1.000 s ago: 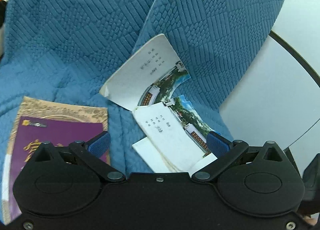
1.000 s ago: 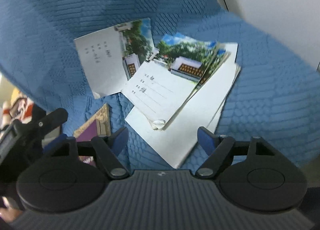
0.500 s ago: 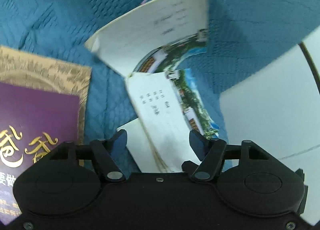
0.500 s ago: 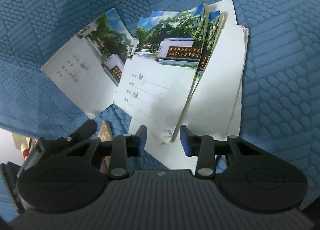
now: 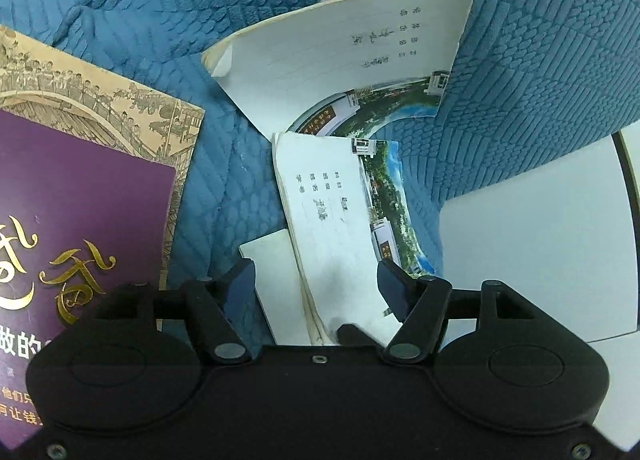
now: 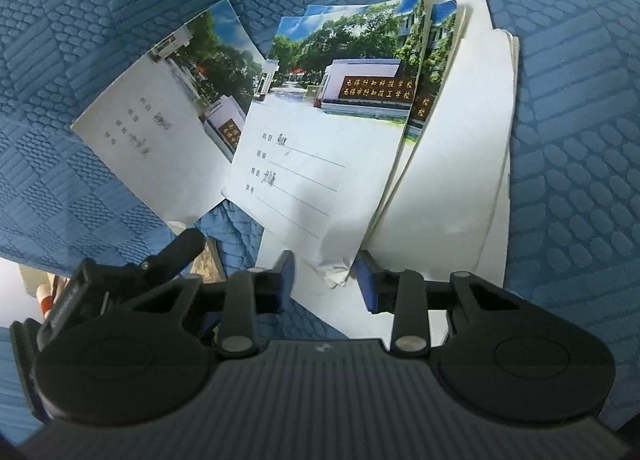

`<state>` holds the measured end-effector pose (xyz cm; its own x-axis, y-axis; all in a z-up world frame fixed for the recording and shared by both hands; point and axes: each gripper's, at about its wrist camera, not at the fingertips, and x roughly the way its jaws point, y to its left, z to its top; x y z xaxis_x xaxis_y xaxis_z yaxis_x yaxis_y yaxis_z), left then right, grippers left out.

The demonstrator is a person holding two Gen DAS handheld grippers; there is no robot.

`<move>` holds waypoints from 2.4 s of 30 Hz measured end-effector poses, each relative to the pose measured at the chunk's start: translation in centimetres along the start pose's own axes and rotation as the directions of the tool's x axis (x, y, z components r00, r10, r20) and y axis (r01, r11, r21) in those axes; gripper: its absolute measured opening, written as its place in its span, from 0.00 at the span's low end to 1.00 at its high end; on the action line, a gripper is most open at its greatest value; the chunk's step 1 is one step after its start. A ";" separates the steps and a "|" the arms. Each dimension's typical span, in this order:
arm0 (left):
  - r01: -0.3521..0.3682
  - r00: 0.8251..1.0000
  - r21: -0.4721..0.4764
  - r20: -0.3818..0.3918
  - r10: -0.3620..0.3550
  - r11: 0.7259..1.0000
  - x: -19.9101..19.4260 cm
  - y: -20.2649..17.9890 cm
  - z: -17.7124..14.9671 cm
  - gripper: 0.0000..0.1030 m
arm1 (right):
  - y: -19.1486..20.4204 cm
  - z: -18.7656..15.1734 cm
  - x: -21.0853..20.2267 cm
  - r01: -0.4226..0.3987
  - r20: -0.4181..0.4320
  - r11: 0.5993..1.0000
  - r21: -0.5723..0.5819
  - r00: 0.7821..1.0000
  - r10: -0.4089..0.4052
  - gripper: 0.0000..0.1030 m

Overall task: Organize objects
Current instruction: 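Grip a white booklet's edge with the right gripper while the left gripper grips it too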

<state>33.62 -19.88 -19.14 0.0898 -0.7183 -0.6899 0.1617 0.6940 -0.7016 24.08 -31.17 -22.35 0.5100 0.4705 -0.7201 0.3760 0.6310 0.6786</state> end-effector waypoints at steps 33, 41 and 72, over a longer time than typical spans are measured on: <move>0.234 0.972 -0.387 0.063 -0.228 0.892 3.7 3.9 1.2 0.33 | -1.6 -0.2 -5.8 -0.435 0.102 0.893 0.115 0.899 0.425 0.03; 0.216 0.976 -0.382 0.051 -0.213 0.899 4.7 3.2 0.8 0.08 | -1.6 0.4 -6.3 -0.469 0.101 0.878 0.097 0.882 0.461 0.04; 0.301 0.951 -0.255 0.006 -0.309 0.919 0.3 -0.5 0.1 0.03 | -1.5 -2.4 -5.1 -0.447 0.228 0.842 0.302 0.892 0.391 0.65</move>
<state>33.67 -20.47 -18.99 0.0413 -0.8981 -0.4379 -0.0755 0.4342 -0.8976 19.03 -33.03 -20.03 0.7780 0.5261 -0.3435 0.3226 0.1347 0.9369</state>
